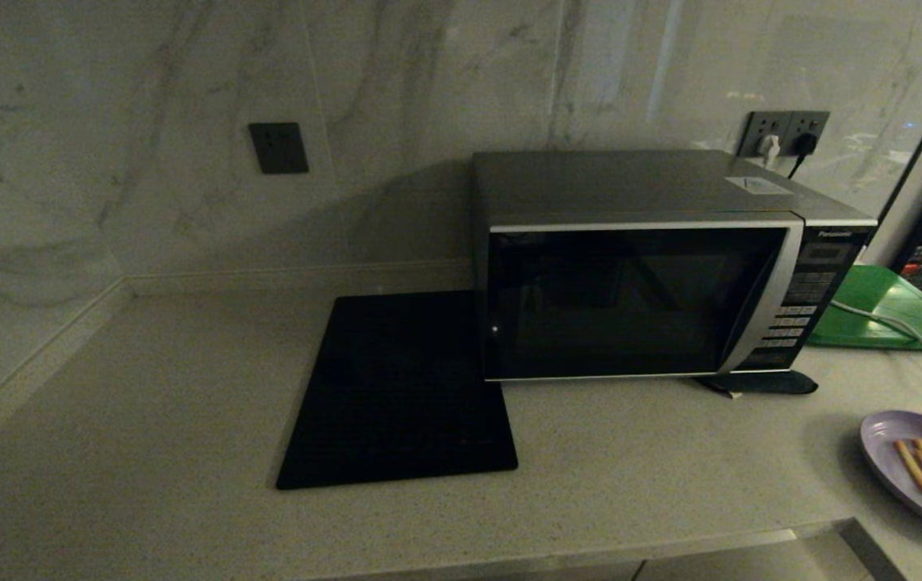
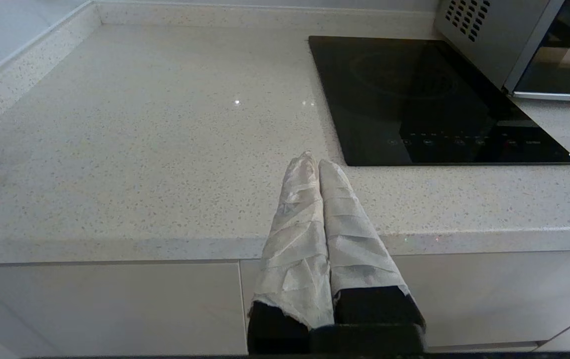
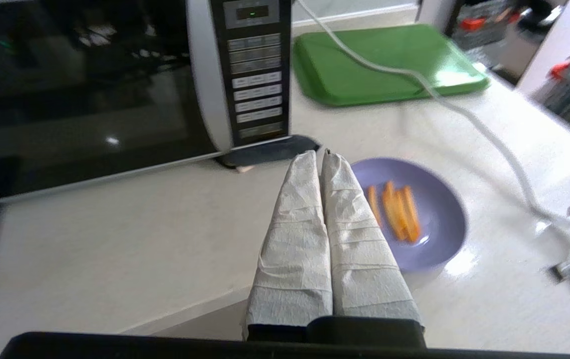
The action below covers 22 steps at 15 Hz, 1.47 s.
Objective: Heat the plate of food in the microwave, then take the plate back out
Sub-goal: Open the microwave oven
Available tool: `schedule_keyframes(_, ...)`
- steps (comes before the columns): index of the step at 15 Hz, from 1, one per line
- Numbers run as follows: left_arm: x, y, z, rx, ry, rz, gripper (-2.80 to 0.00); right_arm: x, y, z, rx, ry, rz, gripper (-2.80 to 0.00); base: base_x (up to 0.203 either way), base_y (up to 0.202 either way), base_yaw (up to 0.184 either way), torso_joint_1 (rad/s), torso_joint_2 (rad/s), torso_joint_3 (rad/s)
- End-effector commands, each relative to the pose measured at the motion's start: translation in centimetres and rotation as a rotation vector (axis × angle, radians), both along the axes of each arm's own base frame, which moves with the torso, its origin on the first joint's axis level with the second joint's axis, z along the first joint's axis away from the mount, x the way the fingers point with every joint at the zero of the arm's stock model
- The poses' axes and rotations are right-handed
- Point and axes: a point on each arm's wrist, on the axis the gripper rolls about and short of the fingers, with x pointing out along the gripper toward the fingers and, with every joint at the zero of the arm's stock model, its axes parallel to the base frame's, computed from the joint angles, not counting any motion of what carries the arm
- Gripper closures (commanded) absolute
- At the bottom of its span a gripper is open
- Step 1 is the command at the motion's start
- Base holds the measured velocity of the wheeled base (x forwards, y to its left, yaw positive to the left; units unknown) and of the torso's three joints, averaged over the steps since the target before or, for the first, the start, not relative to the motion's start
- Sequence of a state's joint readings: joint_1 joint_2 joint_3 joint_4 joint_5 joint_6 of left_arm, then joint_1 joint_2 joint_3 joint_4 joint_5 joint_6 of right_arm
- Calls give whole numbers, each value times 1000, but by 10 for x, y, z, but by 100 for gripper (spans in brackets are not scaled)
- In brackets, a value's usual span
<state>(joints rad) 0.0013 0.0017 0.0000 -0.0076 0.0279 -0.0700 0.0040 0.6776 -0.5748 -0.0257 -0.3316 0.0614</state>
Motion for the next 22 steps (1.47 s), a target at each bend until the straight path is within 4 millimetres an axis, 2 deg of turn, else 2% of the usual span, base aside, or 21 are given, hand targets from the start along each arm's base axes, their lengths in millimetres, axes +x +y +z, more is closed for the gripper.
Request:
schedule_keyframes(1, 0, 0, 0, -1, 0, 0, 0, 28, 0, -1, -29, 47, -2, 0, 0, 0, 0, 0, 0, 0)
schedule_keyframes(4, 0, 0, 0, -1, 0, 0, 0, 62, 4, -3, -49, 76, 8, 0, 0, 0, 0, 0, 0, 0)
schedule_keyframes(8, 0, 0, 0, -2, 0, 0, 0, 89, 26, -14, -67, 146, 157, 0, 0, 0, 0, 0, 0, 0)
schedule_keyframes(11, 0, 0, 0, -2, 0, 1, 0, 114, 35, -25, -69, 210, 172, 0, 0, 0, 0, 0, 0, 0)
schedule_keyframes(15, 0, 0, 0, -2, 0, 2, 0, 151, 41, -32, -70, 231, 45, 0, 0, 0, 0, 0, 0, 0)
schedule_keyframes(19, 0, 0, 0, -1, 0, 0, 0, 166, 42, -30, -93, 231, -76, 0, 0, 0, 0, 0, 0, 0)
schedule_keyframes(20, 0, 0, 0, -2, 0, 1, 0, 167, 43, -29, -94, 228, -79, -280, 0, 0, 0, 0, 0, 0)
schedule_keyframes(22, 0, 0, 0, -2, 0, 0, 0, 166, 46, -29, -94, 213, -69, -280, 0, 0, 0, 0, 0, 0)
